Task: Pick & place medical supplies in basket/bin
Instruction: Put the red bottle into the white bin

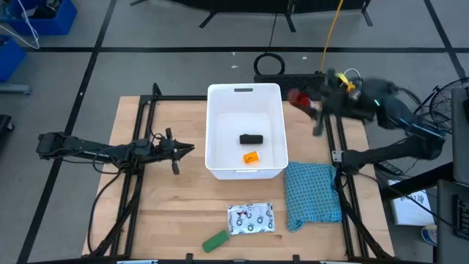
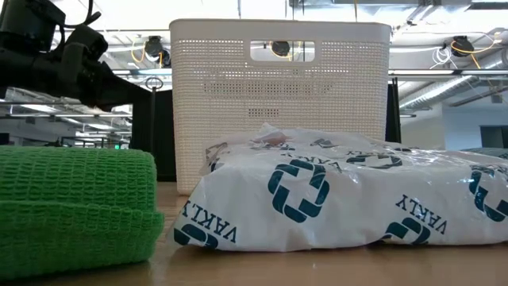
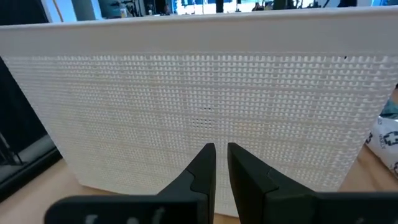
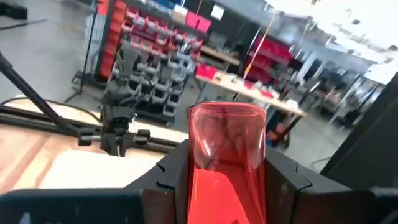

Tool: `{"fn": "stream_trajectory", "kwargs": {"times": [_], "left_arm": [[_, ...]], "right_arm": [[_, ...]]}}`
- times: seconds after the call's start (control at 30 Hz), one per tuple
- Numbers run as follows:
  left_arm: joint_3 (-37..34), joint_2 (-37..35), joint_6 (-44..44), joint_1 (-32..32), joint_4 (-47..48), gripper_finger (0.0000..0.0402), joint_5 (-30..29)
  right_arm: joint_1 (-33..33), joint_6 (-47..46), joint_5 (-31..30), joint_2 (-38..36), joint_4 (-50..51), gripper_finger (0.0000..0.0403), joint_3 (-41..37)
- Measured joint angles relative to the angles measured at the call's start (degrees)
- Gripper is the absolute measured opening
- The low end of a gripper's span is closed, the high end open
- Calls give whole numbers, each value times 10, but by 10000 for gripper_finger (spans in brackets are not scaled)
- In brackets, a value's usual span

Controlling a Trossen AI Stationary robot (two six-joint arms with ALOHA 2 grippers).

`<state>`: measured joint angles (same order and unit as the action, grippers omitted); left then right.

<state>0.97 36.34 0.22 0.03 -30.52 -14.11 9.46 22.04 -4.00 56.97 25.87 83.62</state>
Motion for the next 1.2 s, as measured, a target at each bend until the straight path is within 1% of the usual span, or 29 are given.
{"fn": "stream_trajectory", "kwargs": {"times": [0.1,0.23,0.3,0.33,0.43,0.53,0.7,0.87,1.2], "left_arm": [[0,0,-4,0,3,47,0],[0,0,-4,0,3,47,0],[0,0,-6,0,4,47,0],[0,0,-8,0,6,47,0],[0,0,-8,0,9,47,0],[0,0,-7,0,8,47,0],[0,0,-5,0,8,47,0],[0,0,-4,0,7,47,0],[0,0,-4,0,8,47,0]], "right_arm": [[92,-23,100,71,9,125,50],[175,-43,233,186,32,125,97],[200,-38,270,245,44,125,119],[207,-30,278,274,48,125,128],[214,-2,282,358,48,125,145],[202,32,307,435,51,125,153],[174,84,313,524,42,125,169],[167,130,306,589,46,125,172],[162,159,292,668,55,125,171]]}}
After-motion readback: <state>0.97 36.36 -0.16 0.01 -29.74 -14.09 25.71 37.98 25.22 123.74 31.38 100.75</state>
